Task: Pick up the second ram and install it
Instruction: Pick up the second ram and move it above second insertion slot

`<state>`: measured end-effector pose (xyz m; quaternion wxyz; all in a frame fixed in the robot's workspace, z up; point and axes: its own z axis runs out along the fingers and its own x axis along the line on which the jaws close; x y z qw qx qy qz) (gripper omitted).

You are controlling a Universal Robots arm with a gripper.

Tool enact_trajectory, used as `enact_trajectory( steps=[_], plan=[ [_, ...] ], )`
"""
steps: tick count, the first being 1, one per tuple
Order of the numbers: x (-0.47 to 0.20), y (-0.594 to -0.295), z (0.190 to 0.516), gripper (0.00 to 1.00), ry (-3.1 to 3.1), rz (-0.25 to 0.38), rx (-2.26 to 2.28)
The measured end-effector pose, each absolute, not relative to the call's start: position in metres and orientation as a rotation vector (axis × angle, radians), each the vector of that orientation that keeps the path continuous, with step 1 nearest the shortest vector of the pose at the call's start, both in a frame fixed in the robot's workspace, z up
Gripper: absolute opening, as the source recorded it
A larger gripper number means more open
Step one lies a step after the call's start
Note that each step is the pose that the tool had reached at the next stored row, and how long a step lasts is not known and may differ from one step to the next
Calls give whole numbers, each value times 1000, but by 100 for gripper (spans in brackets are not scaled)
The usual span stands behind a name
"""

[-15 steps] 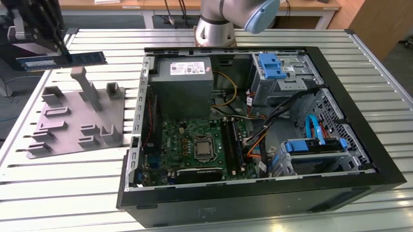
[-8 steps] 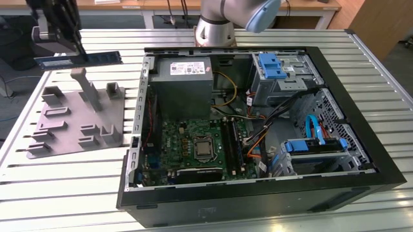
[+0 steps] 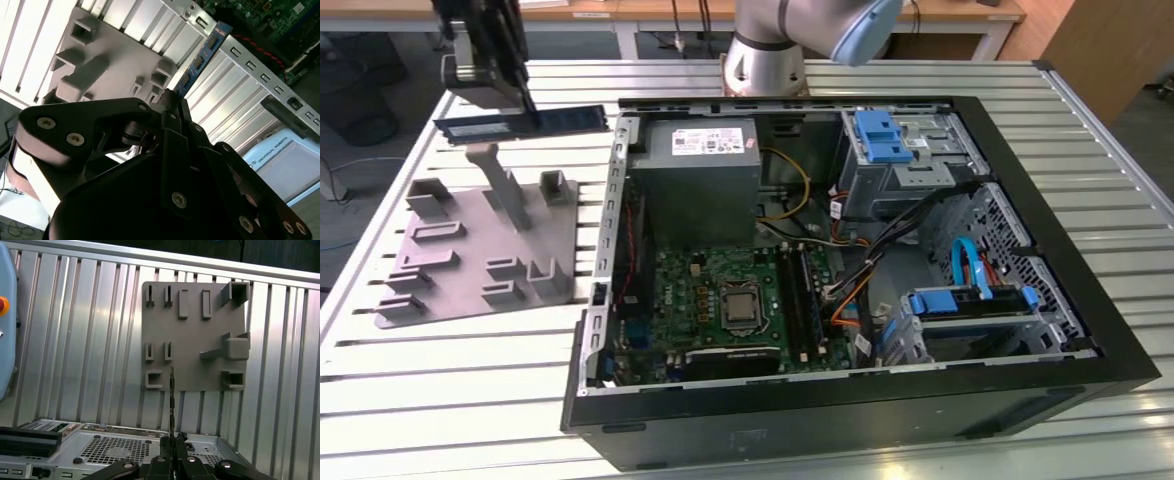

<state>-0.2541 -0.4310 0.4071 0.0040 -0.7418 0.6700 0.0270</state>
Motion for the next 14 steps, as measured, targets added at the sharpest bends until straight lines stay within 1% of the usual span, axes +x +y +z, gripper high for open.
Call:
enact_trajectory(
  steps=[14],
  plan=[
    [-189,-431,407,14,2100,86,-2325]
  ],
)
